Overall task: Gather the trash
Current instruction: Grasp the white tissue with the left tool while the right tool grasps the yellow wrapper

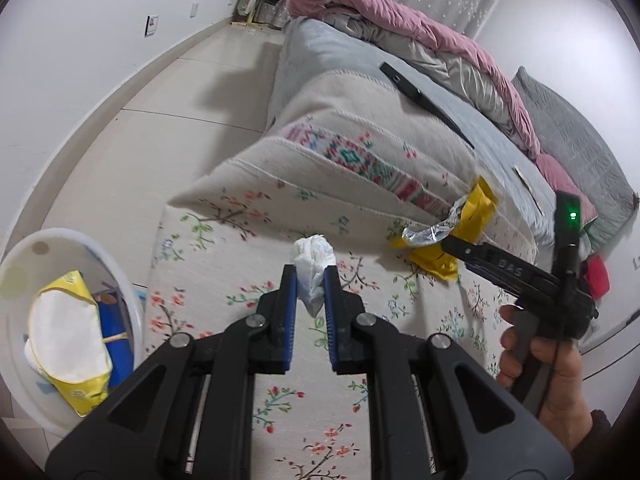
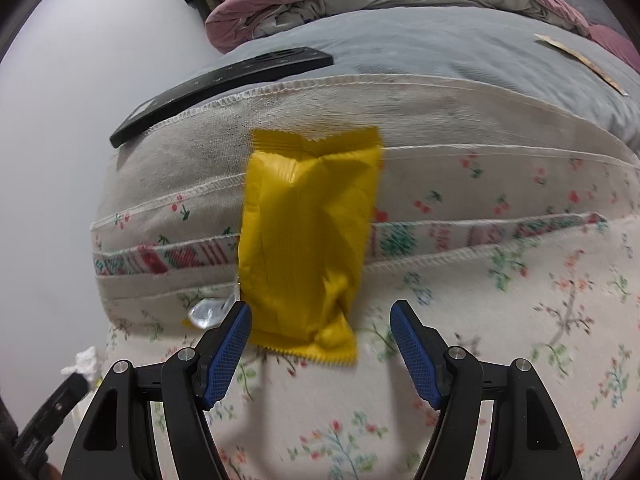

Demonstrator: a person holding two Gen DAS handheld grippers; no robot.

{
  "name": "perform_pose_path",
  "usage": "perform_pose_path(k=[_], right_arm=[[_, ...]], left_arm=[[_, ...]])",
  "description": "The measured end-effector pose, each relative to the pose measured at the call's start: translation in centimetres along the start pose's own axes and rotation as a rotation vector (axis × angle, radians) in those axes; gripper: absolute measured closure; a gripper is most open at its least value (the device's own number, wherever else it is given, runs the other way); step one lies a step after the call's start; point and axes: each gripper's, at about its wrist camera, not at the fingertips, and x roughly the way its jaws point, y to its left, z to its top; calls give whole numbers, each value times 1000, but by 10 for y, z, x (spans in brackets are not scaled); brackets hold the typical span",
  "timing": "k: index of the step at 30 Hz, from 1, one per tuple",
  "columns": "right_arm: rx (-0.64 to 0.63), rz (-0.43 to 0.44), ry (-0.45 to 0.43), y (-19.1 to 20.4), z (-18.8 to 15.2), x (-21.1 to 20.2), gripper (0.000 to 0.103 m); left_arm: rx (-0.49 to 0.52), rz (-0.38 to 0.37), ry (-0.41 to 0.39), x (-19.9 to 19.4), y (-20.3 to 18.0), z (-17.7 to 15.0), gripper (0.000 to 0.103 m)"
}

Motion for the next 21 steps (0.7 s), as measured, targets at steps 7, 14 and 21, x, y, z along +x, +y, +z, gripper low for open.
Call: perform_pose_path(k=[7, 14, 21], right_arm=[[6, -11, 6, 8, 11, 21, 31], [-27, 9, -2, 22, 10, 25, 52], [-57, 29, -1, 28, 3, 12, 61]], left_arm=[[-29, -1, 7, 2, 6, 1, 88], [-51, 3, 6, -2, 15, 1, 88], [-55, 7, 1, -9, 22, -1, 88]])
